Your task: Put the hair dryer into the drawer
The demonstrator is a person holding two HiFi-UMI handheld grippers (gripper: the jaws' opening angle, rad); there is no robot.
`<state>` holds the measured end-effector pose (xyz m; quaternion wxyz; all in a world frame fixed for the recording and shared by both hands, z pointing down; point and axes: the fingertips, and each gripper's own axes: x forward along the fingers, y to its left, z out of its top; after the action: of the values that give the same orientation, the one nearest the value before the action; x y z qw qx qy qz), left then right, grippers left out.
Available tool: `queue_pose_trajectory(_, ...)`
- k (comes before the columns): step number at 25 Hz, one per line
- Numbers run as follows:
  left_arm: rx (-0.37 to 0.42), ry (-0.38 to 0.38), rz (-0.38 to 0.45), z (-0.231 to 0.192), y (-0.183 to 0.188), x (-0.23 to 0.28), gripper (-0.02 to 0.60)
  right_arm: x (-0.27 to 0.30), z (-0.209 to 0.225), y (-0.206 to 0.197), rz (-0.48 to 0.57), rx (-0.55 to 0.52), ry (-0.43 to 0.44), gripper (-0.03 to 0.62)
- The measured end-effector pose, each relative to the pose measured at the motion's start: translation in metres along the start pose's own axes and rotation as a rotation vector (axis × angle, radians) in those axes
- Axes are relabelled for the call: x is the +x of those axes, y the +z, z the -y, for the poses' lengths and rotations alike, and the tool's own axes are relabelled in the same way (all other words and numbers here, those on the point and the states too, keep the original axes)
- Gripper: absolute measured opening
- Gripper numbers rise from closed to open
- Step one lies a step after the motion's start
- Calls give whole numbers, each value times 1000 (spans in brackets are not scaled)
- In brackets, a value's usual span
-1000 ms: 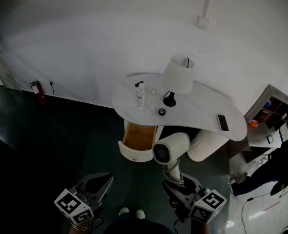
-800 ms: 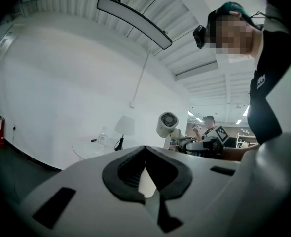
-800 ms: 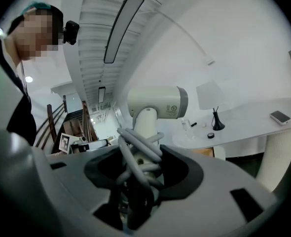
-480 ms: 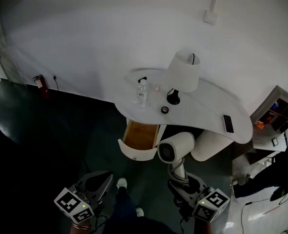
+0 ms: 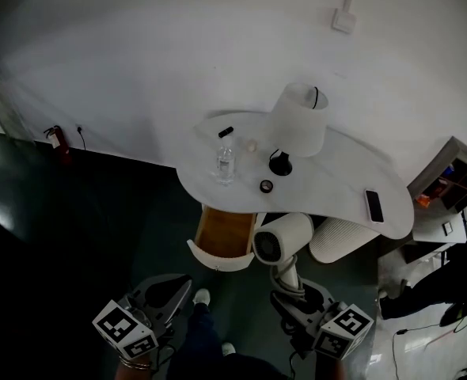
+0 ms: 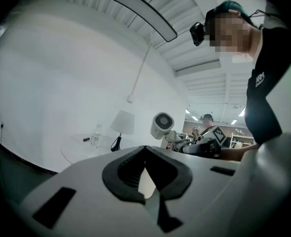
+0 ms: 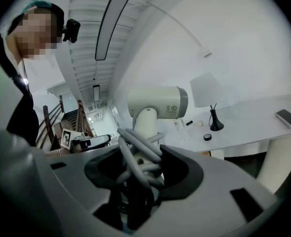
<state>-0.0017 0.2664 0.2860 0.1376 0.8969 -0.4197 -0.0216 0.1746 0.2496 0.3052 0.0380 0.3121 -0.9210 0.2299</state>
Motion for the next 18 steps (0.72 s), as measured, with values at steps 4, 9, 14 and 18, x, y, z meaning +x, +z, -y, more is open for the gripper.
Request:
queue_pose_trajectory(4,-1,-14,-25,-30,9,16,8,26,17,7,-1,11,-14,221)
queue_pose_trajectory(9,-11,-48,-59,-64,20,37,8,61,17,30,-7,105,-15,221)
queue_pose_trajectory(14,-46,-107,-89,-85,27,59,8,82,36,22,-70,18,-42,221)
queue_pose_trajectory(18,-56,-161,-98,-100,27,71,8,100,37,21,-124,11,-63,221)
